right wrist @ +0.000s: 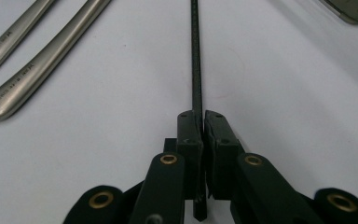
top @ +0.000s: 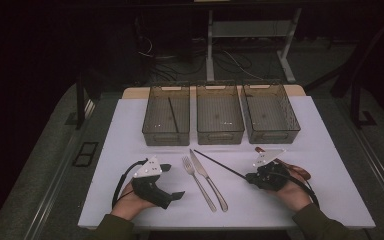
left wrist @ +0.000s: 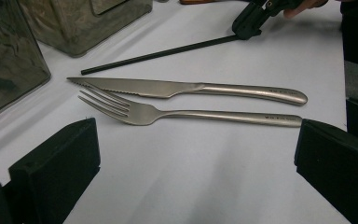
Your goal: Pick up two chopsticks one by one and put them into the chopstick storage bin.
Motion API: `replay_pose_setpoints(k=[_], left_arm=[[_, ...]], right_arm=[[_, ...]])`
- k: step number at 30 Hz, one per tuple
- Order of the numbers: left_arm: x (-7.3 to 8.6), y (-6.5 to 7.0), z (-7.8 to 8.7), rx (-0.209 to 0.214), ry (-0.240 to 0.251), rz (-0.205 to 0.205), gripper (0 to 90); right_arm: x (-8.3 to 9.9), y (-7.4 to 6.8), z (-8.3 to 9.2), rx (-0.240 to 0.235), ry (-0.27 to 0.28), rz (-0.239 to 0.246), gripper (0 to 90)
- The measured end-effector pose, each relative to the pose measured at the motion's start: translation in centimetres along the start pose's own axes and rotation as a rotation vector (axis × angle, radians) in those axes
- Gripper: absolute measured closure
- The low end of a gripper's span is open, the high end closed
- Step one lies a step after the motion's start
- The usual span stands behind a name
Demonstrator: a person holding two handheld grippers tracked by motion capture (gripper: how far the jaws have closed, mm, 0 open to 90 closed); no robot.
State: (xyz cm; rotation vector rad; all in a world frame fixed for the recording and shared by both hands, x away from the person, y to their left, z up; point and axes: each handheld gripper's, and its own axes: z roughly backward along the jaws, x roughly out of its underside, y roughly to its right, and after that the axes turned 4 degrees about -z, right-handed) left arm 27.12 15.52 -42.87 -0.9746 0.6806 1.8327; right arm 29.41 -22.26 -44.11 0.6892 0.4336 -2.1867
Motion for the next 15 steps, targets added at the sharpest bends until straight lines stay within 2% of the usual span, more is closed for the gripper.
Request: replay_pose_setpoints(k=[5, 15], left_arm=[[0.0, -0.1, 0.0, 0.001, 0.001, -0.002, 0.0], [0.0, 0.0, 0.0, 0.001, 0.001, -0.003, 0.0]], right_arm=[[0.0, 0.2, 0.4, -0.015, 0.003, -0.011, 85.7], [-0.2, 1.0, 2.3, -0.045, 0.080, -0.066, 85.7]])
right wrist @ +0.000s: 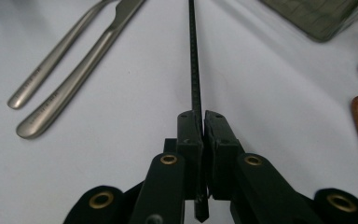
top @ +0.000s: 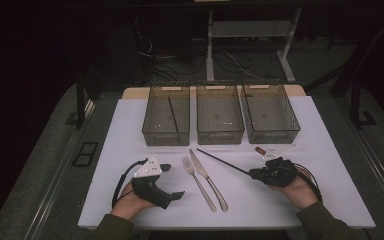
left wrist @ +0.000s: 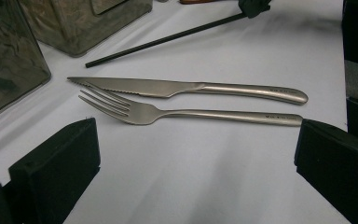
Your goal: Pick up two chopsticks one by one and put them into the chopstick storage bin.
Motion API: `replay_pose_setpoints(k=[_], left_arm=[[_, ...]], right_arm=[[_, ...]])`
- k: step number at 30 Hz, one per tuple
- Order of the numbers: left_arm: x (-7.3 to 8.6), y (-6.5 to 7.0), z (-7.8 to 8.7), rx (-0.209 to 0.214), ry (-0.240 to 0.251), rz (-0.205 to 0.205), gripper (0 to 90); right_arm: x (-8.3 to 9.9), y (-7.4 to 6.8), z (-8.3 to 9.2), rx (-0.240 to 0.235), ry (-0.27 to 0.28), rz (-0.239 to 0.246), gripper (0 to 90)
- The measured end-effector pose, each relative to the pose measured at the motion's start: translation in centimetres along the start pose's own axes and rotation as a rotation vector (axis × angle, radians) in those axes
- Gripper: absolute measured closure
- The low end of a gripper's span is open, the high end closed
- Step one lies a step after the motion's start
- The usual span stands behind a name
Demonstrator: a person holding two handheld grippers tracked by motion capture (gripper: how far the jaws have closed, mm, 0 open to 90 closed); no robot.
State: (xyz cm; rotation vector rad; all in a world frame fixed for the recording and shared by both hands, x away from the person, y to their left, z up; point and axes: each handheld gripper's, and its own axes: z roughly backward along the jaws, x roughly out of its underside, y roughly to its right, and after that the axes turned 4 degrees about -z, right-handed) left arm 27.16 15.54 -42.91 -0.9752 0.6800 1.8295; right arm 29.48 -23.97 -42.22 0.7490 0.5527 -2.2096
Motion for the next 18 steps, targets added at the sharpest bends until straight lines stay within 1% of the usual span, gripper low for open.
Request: replay_pose_setpoints(k=[4, 5, 13, 18], left_arm=[[0.0, 0.0, 0.0, 0.000, 0.000, 0.004, 0.0], [0.0, 0.0, 0.0, -0.001, 0.001, 0.000, 0.0], [0.0, -0.1, 0.0, -0.002, -0.001, -0.001, 0.0], [0.0, -0.1, 0.0, -0.003, 0.003, -0.001, 0.0]], right_arm=[[-0.1, 0.2, 0.7, -0.012, 0.026, -0.017, 85.8], [-0.1, 0.2, 0.8, -0.018, 0.036, -0.024, 85.8], [-0.4, 0.2, 2.4, -0.043, 0.107, -0.026, 86.0], [-0.5, 0.1, 3.3, -0.047, 0.150, -0.022, 86.0]])
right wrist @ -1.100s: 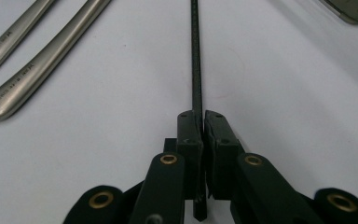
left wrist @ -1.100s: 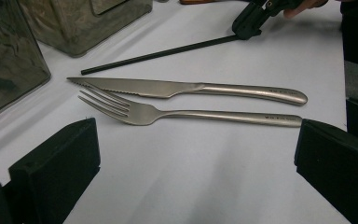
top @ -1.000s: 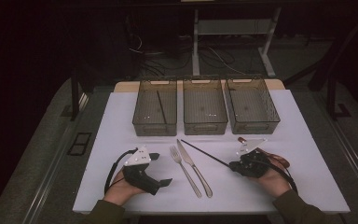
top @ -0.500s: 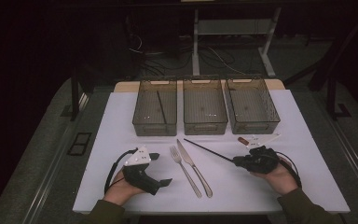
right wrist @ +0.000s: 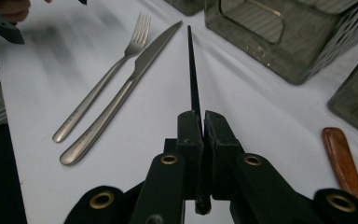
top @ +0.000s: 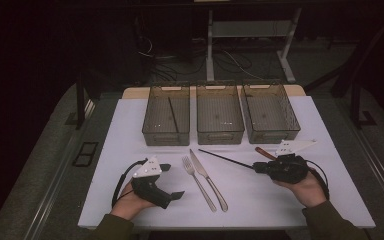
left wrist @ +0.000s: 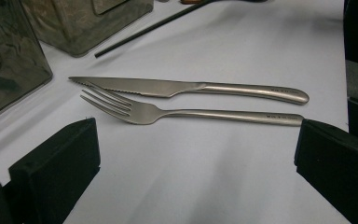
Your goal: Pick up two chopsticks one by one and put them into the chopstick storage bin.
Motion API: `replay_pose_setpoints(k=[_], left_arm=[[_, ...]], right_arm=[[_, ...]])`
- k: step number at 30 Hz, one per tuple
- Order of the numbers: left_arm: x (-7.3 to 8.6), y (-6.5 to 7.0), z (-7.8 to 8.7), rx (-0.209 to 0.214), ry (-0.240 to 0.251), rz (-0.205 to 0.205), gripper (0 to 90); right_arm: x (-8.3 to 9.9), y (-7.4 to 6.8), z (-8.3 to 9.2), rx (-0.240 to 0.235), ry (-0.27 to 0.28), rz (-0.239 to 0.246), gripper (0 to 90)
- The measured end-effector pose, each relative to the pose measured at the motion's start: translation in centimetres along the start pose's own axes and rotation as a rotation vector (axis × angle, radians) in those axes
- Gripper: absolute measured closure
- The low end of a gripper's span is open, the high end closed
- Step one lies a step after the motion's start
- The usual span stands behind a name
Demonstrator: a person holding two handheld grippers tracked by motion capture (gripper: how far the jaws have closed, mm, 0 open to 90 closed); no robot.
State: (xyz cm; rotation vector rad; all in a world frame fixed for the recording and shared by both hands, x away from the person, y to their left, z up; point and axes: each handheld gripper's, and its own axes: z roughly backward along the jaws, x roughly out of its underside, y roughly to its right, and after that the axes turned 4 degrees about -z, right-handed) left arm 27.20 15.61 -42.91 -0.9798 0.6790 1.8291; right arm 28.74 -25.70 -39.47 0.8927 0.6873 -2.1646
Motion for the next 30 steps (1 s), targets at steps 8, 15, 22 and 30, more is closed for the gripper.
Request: replay_pose_setpoints(k=[8, 15, 22, 30], left_arm=[[0.0, -0.1, 0.0, -0.005, 0.001, 0.005, 0.0], [0.0, 0.0, -0.1, -0.007, 0.002, 0.010, 0.0], [0.1, -0.1, -0.2, -0.007, -0.007, 0.009, 0.0], [0.1, -0.1, -0.3, -0.005, -0.005, 0.008, 0.0]], right_arm=[[-0.9, -0.2, 2.0, -0.018, 0.084, 0.000, 85.9], [-2.1, -0.4, 2.6, -0.013, 0.124, -0.003, 85.9], [-3.6, -0.2, 2.1, 0.008, 0.145, -0.008, 85.9], [-5.3, -0.1, 1.1, 0.038, 0.157, -0.011, 85.8]])
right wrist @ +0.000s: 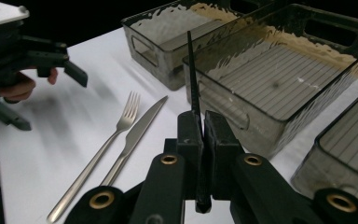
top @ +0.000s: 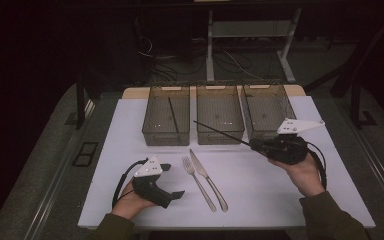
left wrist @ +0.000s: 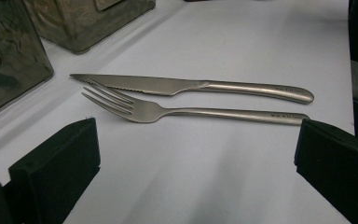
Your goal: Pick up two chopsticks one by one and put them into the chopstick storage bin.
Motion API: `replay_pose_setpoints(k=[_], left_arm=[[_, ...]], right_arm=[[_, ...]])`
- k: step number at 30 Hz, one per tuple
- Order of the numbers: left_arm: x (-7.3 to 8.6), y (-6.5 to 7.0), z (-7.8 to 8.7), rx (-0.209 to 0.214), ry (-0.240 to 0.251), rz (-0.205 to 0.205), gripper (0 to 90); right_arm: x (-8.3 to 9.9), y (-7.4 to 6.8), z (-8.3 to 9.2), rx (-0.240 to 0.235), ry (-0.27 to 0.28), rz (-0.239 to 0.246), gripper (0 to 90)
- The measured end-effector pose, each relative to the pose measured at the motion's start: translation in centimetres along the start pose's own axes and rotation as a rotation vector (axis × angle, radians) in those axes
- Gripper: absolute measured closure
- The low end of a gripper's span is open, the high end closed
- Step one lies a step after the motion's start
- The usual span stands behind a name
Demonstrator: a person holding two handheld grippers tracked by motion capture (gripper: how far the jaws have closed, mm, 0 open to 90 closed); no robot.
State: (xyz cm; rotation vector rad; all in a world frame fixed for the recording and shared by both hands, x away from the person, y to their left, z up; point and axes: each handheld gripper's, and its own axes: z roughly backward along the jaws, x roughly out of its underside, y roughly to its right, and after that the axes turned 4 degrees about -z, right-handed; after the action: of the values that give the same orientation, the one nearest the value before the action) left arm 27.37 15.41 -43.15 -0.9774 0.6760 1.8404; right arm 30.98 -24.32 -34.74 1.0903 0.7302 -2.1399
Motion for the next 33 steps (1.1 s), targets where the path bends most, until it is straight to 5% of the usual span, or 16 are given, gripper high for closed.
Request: replay_pose_setpoints(k=[10, 33], left_arm=[[0.0, 0.0, 0.0, 0.003, -0.002, -0.004, 0.0], [-0.1, 0.2, 0.0, 0.013, 0.010, 0.010, 0.0]], right_arm=[[-2.8, -0.1, -2.8, 0.054, 0.004, 0.015, 85.8], [-8.2, -0.7, -10.4, 0.093, -0.041, -0.005, 85.7]])
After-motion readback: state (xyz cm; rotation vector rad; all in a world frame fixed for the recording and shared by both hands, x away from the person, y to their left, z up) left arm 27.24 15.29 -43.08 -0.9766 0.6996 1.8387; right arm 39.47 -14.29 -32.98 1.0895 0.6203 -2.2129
